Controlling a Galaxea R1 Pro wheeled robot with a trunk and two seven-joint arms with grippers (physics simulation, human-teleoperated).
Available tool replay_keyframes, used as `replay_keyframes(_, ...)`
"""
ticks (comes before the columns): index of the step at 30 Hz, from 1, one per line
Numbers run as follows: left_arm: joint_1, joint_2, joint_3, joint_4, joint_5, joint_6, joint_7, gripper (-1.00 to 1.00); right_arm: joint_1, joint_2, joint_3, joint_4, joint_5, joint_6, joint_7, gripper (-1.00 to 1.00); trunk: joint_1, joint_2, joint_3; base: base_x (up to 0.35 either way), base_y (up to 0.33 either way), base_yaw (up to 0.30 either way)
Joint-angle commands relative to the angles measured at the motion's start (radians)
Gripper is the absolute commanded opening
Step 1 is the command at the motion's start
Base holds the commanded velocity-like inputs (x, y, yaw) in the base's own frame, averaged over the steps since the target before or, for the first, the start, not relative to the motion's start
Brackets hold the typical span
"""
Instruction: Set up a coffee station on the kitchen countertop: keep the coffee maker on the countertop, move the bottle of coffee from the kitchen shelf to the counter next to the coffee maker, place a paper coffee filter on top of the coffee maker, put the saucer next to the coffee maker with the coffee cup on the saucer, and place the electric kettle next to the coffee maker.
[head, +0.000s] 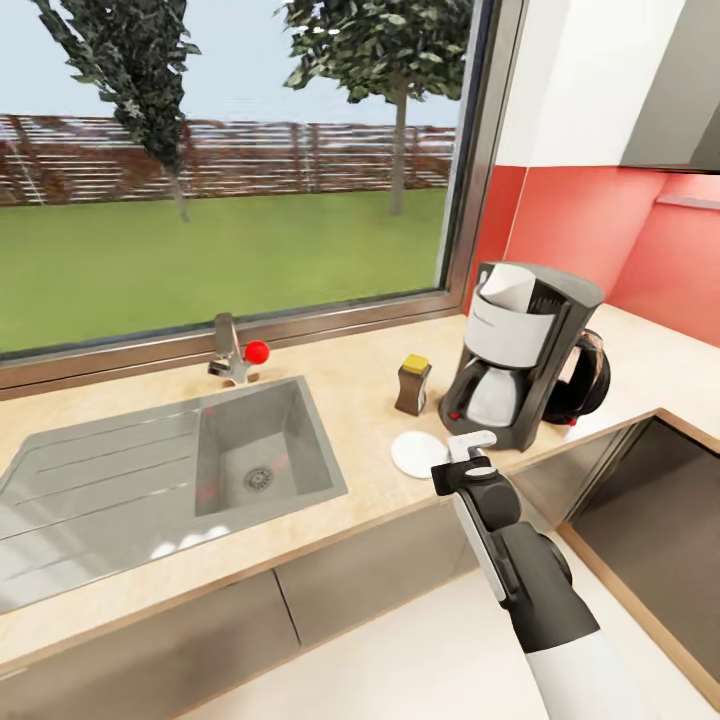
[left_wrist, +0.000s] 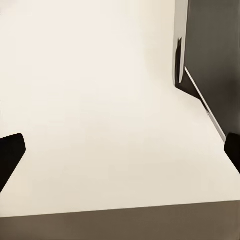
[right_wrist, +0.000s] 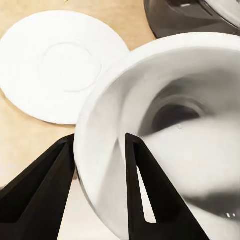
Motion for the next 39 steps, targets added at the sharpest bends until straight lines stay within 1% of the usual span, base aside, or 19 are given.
replay_keyframes(1,0.001,0.000,-0.009,-0.002,0.009,0.000,0.004,1.00,-0.001,0.000,0.001,0.000,0.005,0.006,-0.001,-1.00,0.001,-0.002,-0.002,0.172,0.000,0.000)
replay_keyframes(15,0.008,0.000,-0.009,0.010,0.009,0.001,0.003,1.00,-0.001,0.002,0.003,0.015,0.003,0.005,-0.001,-1.00,0.001,-0.002,-0.002,0.275,0.000,0.000)
replay_keyframes(24,0.009,-0.001,-0.009,0.011,0.009,0.001,0.003,1.00,-0.001,0.002,0.003,0.016,0.004,0.005,-0.001,-1.00,0.001,-0.002,-0.002,0.033,0.000,0.000)
replay_keyframes(28,0.009,-0.001,-0.009,0.011,0.009,0.001,0.003,1.00,-0.001,0.002,0.003,0.017,0.005,0.005,-0.001,-1.00,0.001,-0.002,-0.002,0.138,0.070,0.000)
replay_keyframes(34,0.009,-0.001,-0.009,0.011,0.009,0.001,0.003,1.00,-0.001,0.002,0.003,0.060,0.003,-0.001,-0.001,-1.00,0.001,-0.002,-0.002,0.096,0.053,0.000)
replay_keyframes(39,0.009,-0.001,-0.009,0.010,0.008,0.001,0.003,1.00,-0.001,0.002,0.004,0.070,0.003,-0.008,-0.001,-1.00,0.001,-0.002,-0.002,0.007,0.004,0.000)
